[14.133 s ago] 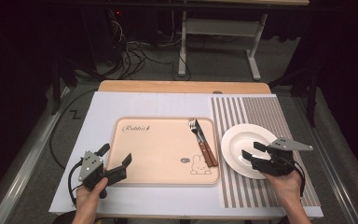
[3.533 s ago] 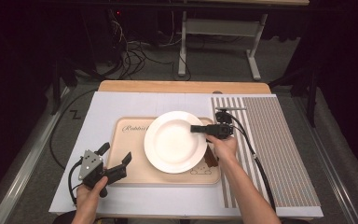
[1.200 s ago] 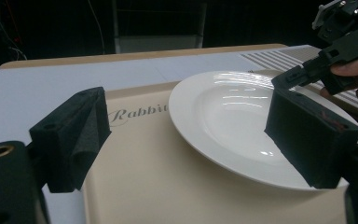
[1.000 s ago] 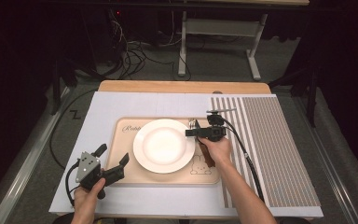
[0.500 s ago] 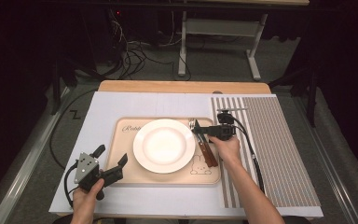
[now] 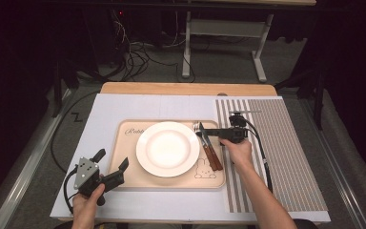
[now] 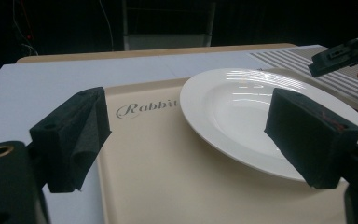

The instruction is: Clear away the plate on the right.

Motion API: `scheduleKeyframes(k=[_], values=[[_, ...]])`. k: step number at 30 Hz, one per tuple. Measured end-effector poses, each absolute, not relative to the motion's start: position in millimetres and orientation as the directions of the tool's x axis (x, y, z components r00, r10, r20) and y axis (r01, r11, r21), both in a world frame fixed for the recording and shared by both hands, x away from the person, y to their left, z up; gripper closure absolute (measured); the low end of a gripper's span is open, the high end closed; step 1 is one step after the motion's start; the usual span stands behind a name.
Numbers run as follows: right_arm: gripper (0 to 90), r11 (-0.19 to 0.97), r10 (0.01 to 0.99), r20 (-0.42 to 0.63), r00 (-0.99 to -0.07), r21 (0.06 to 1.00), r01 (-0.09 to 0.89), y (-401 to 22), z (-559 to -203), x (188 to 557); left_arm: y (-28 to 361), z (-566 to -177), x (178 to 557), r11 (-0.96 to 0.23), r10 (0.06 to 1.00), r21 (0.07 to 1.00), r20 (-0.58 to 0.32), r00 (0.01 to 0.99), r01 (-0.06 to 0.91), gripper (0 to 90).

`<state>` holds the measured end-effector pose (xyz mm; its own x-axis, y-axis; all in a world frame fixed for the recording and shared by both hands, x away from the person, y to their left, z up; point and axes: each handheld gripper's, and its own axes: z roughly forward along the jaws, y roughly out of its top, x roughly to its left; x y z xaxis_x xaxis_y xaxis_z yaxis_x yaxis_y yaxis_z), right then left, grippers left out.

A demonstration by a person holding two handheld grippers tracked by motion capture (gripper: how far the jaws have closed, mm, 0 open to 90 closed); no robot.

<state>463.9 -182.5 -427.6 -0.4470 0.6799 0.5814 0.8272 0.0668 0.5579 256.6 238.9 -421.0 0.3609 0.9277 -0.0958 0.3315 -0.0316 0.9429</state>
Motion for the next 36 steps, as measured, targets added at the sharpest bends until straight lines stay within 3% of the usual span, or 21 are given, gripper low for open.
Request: scheduleKeyframes(k=[36], values=[[56.3, 0.019, 0.734, 0.532, -0.423, 0.606, 0.795, -249, -416, 455, 244, -422, 254, -0.020, 0.935, 0.941, -0.102, 0.338, 0.339, 14.3]])
